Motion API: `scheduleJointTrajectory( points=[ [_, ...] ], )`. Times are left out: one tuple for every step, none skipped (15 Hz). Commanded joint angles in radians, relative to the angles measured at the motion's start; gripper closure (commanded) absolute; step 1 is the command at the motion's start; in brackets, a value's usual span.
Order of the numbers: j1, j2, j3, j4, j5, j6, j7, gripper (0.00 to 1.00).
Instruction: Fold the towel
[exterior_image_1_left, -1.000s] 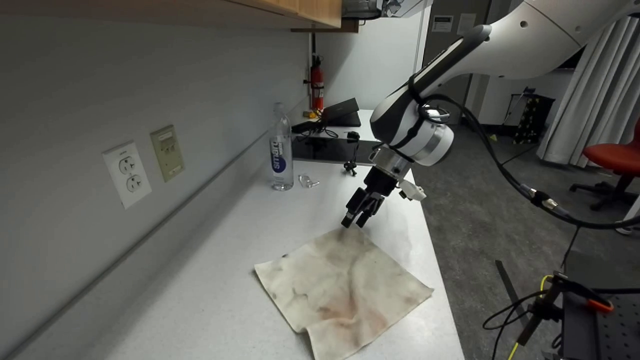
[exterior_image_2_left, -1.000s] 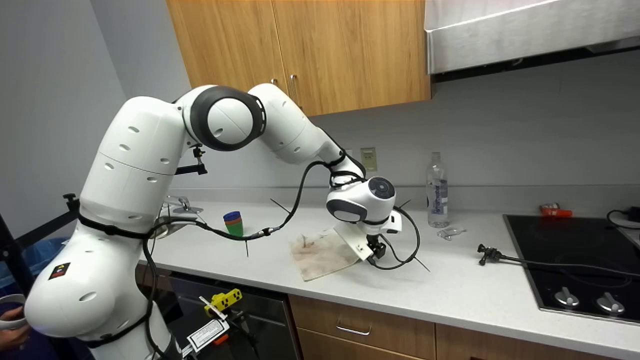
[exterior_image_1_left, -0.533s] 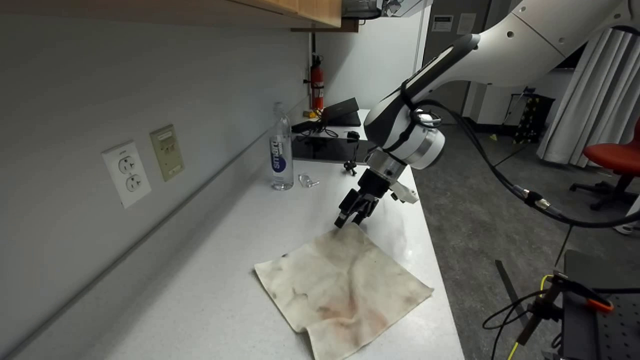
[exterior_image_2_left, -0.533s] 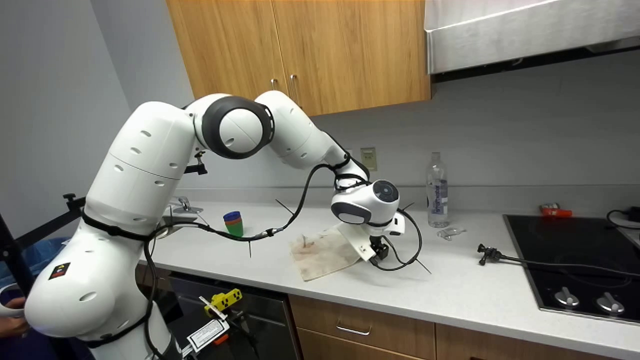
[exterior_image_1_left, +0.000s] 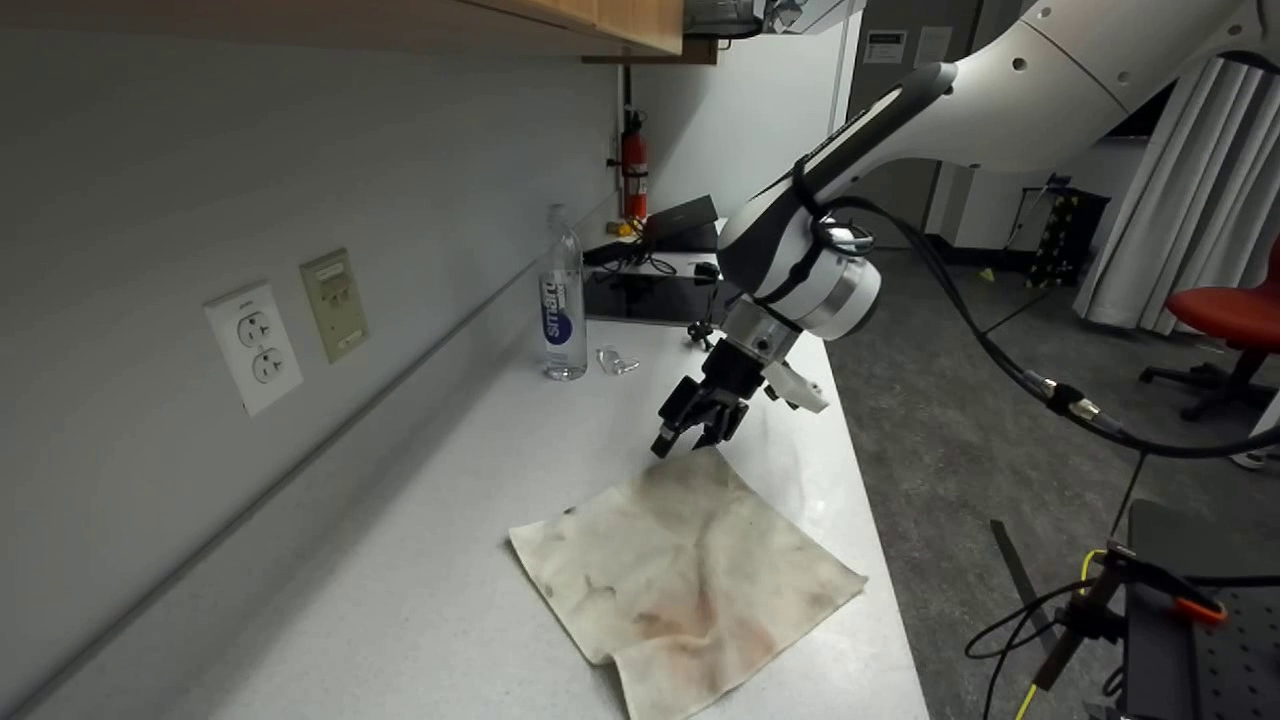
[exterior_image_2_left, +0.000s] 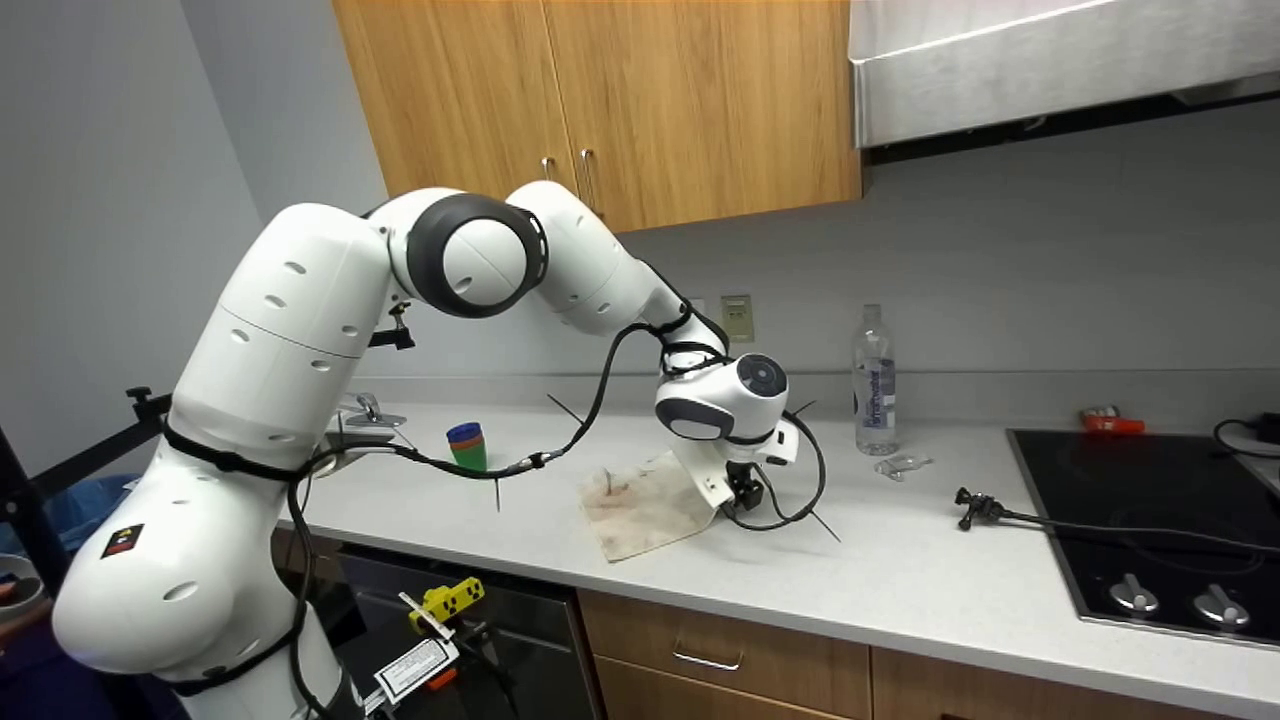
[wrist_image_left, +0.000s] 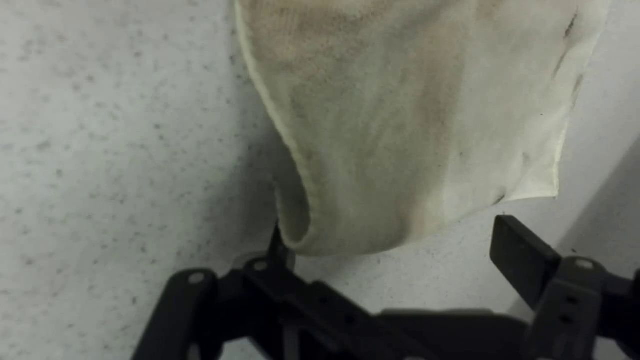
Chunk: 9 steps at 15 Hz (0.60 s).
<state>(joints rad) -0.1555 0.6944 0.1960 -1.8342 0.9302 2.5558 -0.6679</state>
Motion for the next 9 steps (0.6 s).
scheduleJointTrajectory(
  points=[
    [0.018,-0.022,-0.004,-0.033,0.014,0.017,0.053,0.00],
    [0.021,-0.027,-0.004,-0.040,0.013,0.023,0.062,0.00],
    [0.028,-0.034,-0.008,-0.050,0.009,0.039,0.069,0.03],
    [0.032,-0.041,-0.009,-0.058,0.007,0.053,0.070,0.17],
    [0.037,-0.053,-0.009,-0.071,0.007,0.078,0.069,0.27],
    [0.043,-0.065,-0.009,-0.085,0.001,0.106,0.063,0.31],
    [0.050,-0.075,-0.009,-0.101,-0.005,0.143,0.059,0.39],
    [0.057,-0.085,-0.008,-0.114,-0.012,0.176,0.061,0.48],
    [0.062,-0.095,-0.003,-0.129,-0.015,0.207,0.062,0.55]
  ],
)
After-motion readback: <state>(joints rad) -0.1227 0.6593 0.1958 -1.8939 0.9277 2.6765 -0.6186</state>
